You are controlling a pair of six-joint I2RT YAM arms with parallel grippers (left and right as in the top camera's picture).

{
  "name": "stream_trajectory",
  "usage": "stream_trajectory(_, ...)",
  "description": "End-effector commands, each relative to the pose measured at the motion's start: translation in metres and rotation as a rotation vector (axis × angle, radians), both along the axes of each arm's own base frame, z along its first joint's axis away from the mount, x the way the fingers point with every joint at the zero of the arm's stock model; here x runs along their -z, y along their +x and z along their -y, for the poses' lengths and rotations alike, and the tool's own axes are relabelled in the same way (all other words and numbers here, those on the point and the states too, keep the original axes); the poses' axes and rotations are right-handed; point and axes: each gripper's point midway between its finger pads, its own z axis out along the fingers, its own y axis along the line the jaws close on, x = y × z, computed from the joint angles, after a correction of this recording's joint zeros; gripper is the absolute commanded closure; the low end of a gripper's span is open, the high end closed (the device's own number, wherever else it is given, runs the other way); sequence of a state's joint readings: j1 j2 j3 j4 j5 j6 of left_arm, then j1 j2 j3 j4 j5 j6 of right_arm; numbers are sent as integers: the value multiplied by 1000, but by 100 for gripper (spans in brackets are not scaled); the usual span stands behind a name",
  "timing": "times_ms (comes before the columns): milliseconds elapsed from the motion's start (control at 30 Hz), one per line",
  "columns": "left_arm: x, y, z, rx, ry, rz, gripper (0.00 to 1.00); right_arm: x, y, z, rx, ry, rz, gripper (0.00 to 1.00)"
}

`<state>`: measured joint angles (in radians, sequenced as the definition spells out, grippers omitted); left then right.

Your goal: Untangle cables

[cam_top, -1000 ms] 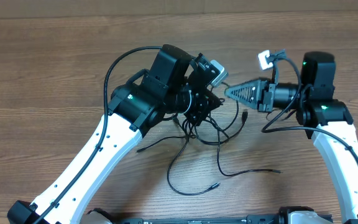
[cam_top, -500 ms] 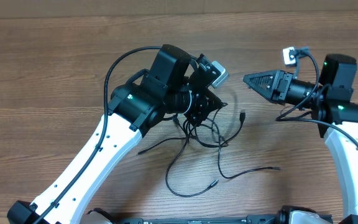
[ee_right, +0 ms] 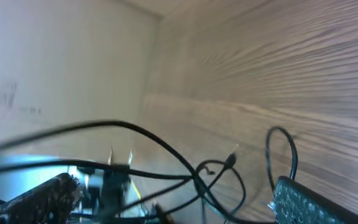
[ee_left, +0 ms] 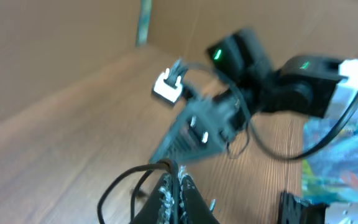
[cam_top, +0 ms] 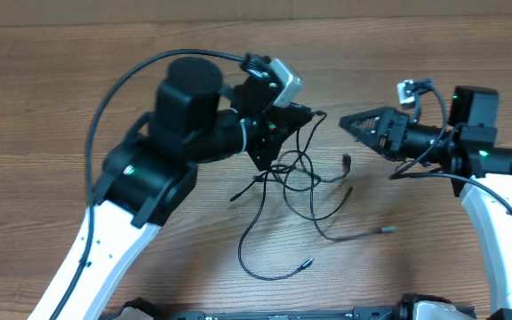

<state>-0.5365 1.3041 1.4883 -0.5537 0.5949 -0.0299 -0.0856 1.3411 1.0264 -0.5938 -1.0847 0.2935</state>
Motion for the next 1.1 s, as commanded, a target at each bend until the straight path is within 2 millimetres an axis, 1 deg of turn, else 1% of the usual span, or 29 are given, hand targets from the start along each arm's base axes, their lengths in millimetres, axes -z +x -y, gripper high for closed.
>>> stream_trajectory(0,-47,-10,-21,-24,-89,102,96,-8,-9,-22,-90,-15,78,0)
stream_trajectory(167,-91,-3,-56,-139,-212,166,96,3,-13,-40,-113,-83,73,0)
stream_trajectory(267,-115,0,-75,-195,-286,202,96,21,-13,-47,-91,-189,54,0)
stream_trajectory(333,-128,2,-87,-230,-320,229,96,33,-13,-49,-68,-268,35,0)
stream_trajectory(433,-138,9,-105,-286,-346,254,96,51,-14,-45,-22,-383,-8,0)
stream_trajectory(533,-144,21,-127,-366,-394,225,96,68,-16,-32,59,-480,-88,0)
stream_trajectory(567,-145,24,-134,-391,-411,211,96,73,-17,-27,81,-506,-111,0)
stream_trajectory(667,-151,35,-161,-478,-458,196,96,78,-21,-22,90,-535,-139,0)
stream_trajectory(700,-152,37,-168,-500,-462,197,94,79,-22,-22,89,-536,-143,0)
stream_trajectory(733,-152,40,-176,-526,-462,200,88,79,-22,-21,89,-538,-147,0)
stream_trajectory(767,-151,43,-186,-555,-458,205,86,80,-23,-21,89,-540,-150,0)
stream_trajectory(900,-139,54,-219,-667,-446,162,85,80,-24,-21,88,-542,-153,0)
stream_trajectory(933,-133,57,-227,-693,-449,134,84,80,-24,-21,88,-542,-154,0)
stream_trajectory(967,-124,61,-235,-722,-442,95,83,80,-24,-21,88,-542,-153,0)
stream_trajectory(1067,-102,68,-245,-771,-419,11,85,80,-23,-21,90,-541,-149,0)
